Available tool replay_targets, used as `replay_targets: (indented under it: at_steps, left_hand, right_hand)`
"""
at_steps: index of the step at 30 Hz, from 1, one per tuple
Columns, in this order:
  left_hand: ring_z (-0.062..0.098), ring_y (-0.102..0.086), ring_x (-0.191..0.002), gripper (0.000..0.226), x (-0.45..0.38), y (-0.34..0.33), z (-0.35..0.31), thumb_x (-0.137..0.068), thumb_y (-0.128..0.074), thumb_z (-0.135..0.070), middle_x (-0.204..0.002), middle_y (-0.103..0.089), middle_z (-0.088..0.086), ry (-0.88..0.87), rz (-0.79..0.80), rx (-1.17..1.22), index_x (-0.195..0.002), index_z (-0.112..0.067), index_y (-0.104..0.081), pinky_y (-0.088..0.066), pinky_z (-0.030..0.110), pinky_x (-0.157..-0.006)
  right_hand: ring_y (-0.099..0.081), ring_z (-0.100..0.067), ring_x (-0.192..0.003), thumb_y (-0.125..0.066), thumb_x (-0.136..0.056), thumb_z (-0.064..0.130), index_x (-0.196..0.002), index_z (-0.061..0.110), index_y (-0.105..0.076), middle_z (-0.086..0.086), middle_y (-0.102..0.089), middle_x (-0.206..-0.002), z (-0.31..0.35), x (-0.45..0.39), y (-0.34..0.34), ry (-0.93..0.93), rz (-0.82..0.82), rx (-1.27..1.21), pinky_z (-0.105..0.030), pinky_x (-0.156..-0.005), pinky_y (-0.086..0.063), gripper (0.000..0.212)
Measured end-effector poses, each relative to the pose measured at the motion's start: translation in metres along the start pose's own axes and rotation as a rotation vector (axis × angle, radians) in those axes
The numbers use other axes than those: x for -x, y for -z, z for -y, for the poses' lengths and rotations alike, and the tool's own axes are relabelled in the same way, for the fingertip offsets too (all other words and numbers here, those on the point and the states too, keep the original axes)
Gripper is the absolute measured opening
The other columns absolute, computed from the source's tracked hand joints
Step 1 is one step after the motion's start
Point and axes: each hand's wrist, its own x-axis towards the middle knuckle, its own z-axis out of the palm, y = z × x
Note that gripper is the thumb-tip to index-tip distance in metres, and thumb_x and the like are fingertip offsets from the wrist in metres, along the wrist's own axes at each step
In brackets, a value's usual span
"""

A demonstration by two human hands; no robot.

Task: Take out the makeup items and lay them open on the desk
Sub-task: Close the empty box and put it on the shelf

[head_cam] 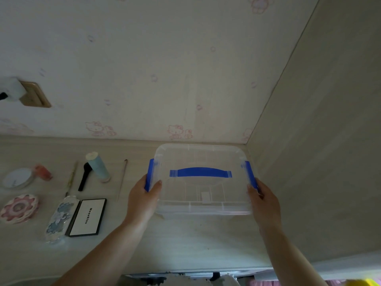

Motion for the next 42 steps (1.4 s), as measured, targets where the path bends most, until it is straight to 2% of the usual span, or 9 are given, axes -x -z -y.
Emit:
replay_targets:
  at_steps: [9,13,16,19,23,28,32,36,42]
  left_hand:
    - [0.013,-0.041,-0.057,0.014,-0.007,-0.002,0.002,-0.091,-0.052,-0.016,-0.065,-0.044,0.004,-0.078,-0.009,-0.11,-0.091,-0.004,-0.06,-0.034,0.022,-0.053]
    - [0.011,-0.054,-0.072,0.012,-0.004,0.003,-0.002,-0.091,-0.055,-0.021,-0.079,-0.058,-0.002,-0.055,0.058,-0.027,-0.101,-0.024,-0.06,-0.04,0.017,-0.059]
    - [0.007,-0.046,-0.116,0.096,0.003,0.009,0.013,-0.065,-0.072,-0.058,-0.132,-0.042,-0.017,0.063,0.279,0.104,-0.145,-0.033,-0.024,-0.042,0.03,-0.094]
    - [0.015,-0.037,-0.13,0.145,0.009,0.012,0.037,-0.027,-0.077,-0.074,-0.143,-0.028,-0.015,0.081,0.446,0.17,-0.147,-0.038,-0.002,-0.038,0.04,-0.104]
    - [0.003,-0.044,-0.12,0.134,0.013,0.007,0.058,-0.031,-0.081,-0.068,-0.126,-0.038,-0.024,0.031,0.619,0.028,-0.14,-0.035,-0.01,-0.041,0.018,-0.097]
    - [0.011,-0.044,-0.125,0.119,0.004,0.004,0.063,-0.031,-0.082,-0.069,-0.127,-0.049,-0.016,0.054,0.6,-0.038,-0.134,-0.033,-0.034,-0.032,0.04,-0.113]
    - [0.009,-0.043,-0.128,0.092,0.001,0.006,0.054,-0.043,-0.081,-0.064,-0.13,-0.051,-0.016,-0.014,0.542,-0.028,-0.123,-0.046,-0.04,-0.03,0.041,-0.114]
    - [0.001,-0.038,-0.133,0.083,-0.002,0.006,0.031,-0.057,-0.077,-0.057,-0.135,-0.048,-0.024,-0.141,0.435,0.038,-0.128,-0.052,-0.033,-0.027,0.036,-0.115]
    - [-0.012,-0.036,-0.13,0.079,-0.006,0.003,-0.036,-0.078,-0.069,-0.029,-0.135,-0.044,-0.036,-0.41,0.324,0.131,-0.145,-0.027,-0.027,-0.026,0.004,-0.103]
  right_hand:
    - [-0.053,-0.007,-0.067,-0.05,-0.094,0.023,-0.102,0.026,-0.061,0.008,-0.057,-0.073,0.003,-0.002,-0.001,0.026,0.0,0.056,-0.022,-0.059,-0.04,0.014]
    - [-0.057,-0.011,-0.078,-0.052,-0.093,0.027,-0.115,0.021,-0.06,0.004,-0.061,-0.085,0.002,-0.004,0.001,-0.006,0.017,0.017,-0.026,-0.07,-0.045,0.024]
    - [-0.05,-0.018,-0.119,-0.056,-0.09,0.035,-0.144,0.029,-0.032,0.007,-0.049,-0.129,-0.006,0.001,0.003,-0.14,0.147,-0.09,-0.04,-0.102,-0.039,0.059]
    - [-0.037,-0.02,-0.132,-0.063,-0.085,0.03,-0.146,0.03,-0.02,0.008,-0.034,-0.144,-0.018,0.019,0.004,-0.147,0.315,-0.177,-0.04,-0.103,-0.033,0.075]
    - [-0.04,-0.009,-0.125,-0.076,-0.075,0.03,-0.14,0.038,-0.028,0.015,-0.042,-0.137,-0.033,0.036,0.0,-0.118,0.467,-0.173,-0.023,-0.096,-0.034,0.081]
    - [-0.058,-0.018,-0.113,-0.089,-0.022,0.059,-0.118,0.039,-0.045,0.008,-0.058,-0.119,-0.026,0.03,-0.01,-0.103,0.462,-0.459,-0.041,-0.098,-0.047,0.107]
    - [-0.06,-0.011,-0.112,-0.087,-0.038,0.057,-0.132,0.029,-0.045,0.0,-0.058,-0.129,-0.02,0.026,-0.009,-0.108,0.407,-0.441,-0.031,-0.089,-0.054,0.107]
    - [-0.055,-0.011,-0.117,-0.071,-0.081,0.021,-0.122,0.048,-0.046,0.012,-0.06,-0.123,-0.009,0.019,-0.007,0.004,0.275,-0.274,-0.034,-0.096,-0.045,0.055]
    - [-0.061,0.012,-0.096,-0.059,-0.074,0.027,-0.12,0.04,-0.052,0.028,-0.067,-0.103,0.059,0.007,0.004,0.233,0.121,-0.317,-0.009,-0.077,-0.047,0.048]
